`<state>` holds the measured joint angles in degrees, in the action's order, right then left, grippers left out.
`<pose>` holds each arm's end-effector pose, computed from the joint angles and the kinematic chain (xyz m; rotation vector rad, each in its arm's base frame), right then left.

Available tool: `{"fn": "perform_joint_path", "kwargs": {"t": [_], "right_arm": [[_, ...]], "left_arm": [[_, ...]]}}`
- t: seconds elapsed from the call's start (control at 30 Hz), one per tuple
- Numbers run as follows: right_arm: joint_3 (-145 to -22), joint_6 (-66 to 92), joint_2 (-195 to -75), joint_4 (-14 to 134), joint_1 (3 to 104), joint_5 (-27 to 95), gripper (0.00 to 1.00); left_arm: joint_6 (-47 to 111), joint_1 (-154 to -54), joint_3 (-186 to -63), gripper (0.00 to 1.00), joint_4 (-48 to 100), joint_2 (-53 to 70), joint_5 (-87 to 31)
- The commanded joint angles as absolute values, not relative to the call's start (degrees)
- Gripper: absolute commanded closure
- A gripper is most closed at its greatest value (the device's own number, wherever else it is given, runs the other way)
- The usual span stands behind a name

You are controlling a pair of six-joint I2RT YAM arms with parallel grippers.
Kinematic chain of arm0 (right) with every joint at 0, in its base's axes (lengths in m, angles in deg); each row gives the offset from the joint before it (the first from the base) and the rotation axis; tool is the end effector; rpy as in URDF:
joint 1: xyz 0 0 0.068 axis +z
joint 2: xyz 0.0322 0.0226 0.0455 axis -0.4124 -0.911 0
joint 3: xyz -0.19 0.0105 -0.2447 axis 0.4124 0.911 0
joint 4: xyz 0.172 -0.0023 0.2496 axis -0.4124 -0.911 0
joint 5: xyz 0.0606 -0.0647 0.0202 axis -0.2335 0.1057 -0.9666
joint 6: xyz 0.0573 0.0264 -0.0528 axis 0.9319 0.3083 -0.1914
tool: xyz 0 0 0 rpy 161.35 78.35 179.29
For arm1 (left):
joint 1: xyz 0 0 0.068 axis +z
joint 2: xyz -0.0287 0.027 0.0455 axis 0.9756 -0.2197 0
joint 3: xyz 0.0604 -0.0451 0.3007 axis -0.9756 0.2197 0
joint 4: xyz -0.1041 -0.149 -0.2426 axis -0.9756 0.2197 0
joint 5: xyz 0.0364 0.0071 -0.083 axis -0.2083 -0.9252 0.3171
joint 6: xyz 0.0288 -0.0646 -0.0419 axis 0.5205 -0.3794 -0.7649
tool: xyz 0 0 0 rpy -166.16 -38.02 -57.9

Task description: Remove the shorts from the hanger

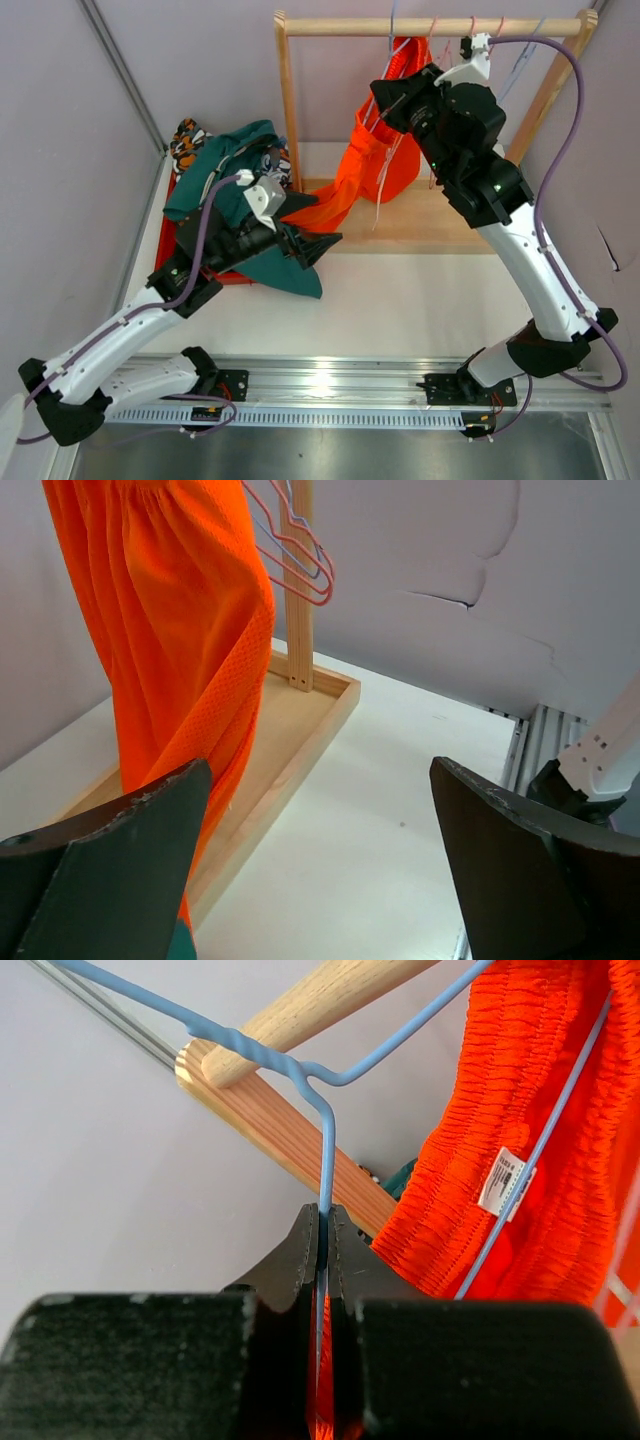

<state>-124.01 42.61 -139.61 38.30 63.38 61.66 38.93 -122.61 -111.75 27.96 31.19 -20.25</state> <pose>0.2916 0.2049 0.6322 0.2622 1.4723 0.8244 0.1691 -0.1989 0.4632 0.7482 1.3327 -0.9050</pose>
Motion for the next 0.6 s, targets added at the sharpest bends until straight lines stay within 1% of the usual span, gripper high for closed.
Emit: {"fn": "perform_joint_path", "kwargs": {"t": [0.0,0.13,0.17,0.2,0.23,0.27,0.3,0.33,0.37,0.57], "right_arm": [[-128.20,44.36,-134.21,43.27,62.06,60.68,1.00],[-126.62,47.26,-132.63,41.69,59.78,57.78,1.00],[-125.13,47.88,-132.19,41.78,59.17,57.25,1.00],[-124.34,48.41,-131.40,42.12,58.03,56.12,1.00],[-123.63,49.63,-131.04,42.13,57.50,55.50,1.00],[-122.58,50.08,-130.69,42.30,56.97,54.97,1.00],[-122.31,50.43,-130.34,42.39,55.92,54.35,1.00],[-121.96,51.48,-130.25,42.30,55.39,53.30,1.00],[-121.35,51.75,-130.16,42.30,54.95,52.77,1.00],[-118.79,53.77,-129.55,43.62,52.83,50.05,1.00]], "left_arm": [[42.08,-123.63,-111.37,0.06,20.68,28.18,-22.17],[42.26,-123.63,-111.89,0.15,16.73,23.70,-23.58],[42.17,-123.63,-112.16,0.28,15.85,22.82,-23.76],[41.99,-123.80,-112.94,0.36,15.50,21.15,-23.50],[41.91,-123.98,-113.21,0.49,15.14,20.53,-23.58],[41.73,-124.15,-113.30,0.78,14.62,20.00,-24.19],[41.64,-124.77,-113.30,0.90,14.27,19.56,-24.54],[41.38,-125.03,-112.95,0.95,13.83,19.64,-25.16],[41.20,-125.38,-112.60,1.00,13.56,19.73,-25.69],[40.50,-128.37,-109.01,1.00,11.10,24.73,-27.35]]}}
